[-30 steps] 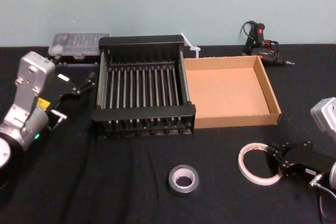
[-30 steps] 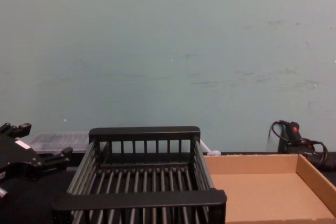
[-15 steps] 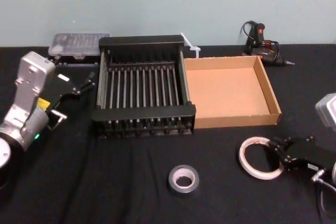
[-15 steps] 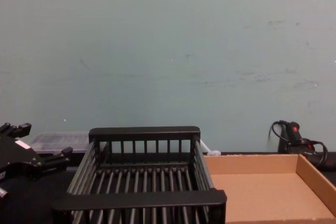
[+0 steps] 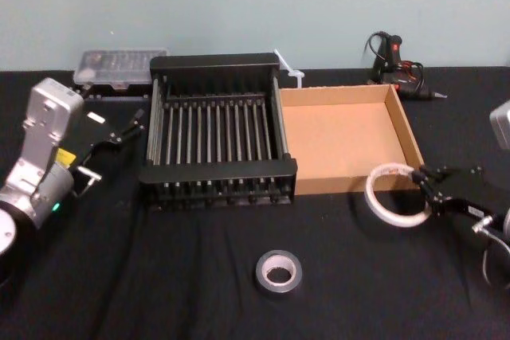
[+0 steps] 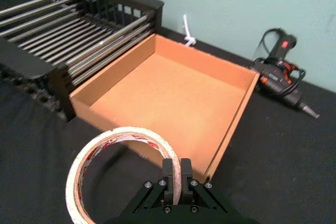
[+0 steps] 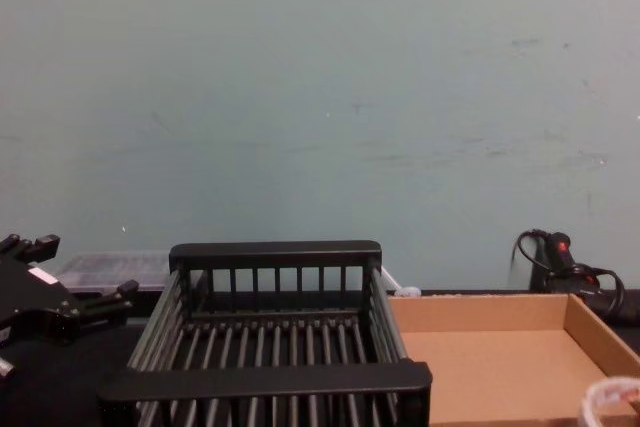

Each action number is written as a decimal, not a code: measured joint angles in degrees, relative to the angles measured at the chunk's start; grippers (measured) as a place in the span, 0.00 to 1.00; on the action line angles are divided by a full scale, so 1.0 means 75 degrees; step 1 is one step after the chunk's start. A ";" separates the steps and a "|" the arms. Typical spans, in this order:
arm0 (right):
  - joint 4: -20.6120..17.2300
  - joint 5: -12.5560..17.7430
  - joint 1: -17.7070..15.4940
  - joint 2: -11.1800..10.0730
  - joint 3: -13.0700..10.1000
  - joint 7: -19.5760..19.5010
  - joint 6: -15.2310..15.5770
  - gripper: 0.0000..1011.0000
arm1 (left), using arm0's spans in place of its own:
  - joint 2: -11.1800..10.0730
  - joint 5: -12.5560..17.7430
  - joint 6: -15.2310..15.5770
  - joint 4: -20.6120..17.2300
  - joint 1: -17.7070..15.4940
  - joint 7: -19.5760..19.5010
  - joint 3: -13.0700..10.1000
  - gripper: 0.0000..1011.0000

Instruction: Pick up the white tape and place it into the black box , Pick up the silver tape and place it into the brown box.

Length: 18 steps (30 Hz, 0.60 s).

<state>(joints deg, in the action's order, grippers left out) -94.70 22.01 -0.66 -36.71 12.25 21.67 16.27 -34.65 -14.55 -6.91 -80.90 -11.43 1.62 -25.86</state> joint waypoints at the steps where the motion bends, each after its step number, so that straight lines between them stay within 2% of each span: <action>1: 0.0037 -0.0052 0.0119 0.0056 0.0028 -0.0050 0.0030 0.09 | 0.0000 0.0000 0.0000 0.0000 0.0000 0.0000 0.0000 0.99; 11: 0.0320 -0.0458 0.0863 0.0448 0.0276 -0.0262 0.0139 0.09 | 0.0000 0.0000 0.0000 0.0000 0.0000 0.0000 0.0000 0.99; 18: 0.0563 -0.0726 0.1459 0.0860 0.0466 -0.0299 0.0145 0.09 | 0.0000 0.0000 0.0000 0.0000 0.0000 0.0000 0.0000 0.99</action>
<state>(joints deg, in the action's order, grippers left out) -90.48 16.56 10.28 -30.26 15.75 19.42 17.35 -34.65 -14.55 -6.91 -80.90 -11.43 1.62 -25.86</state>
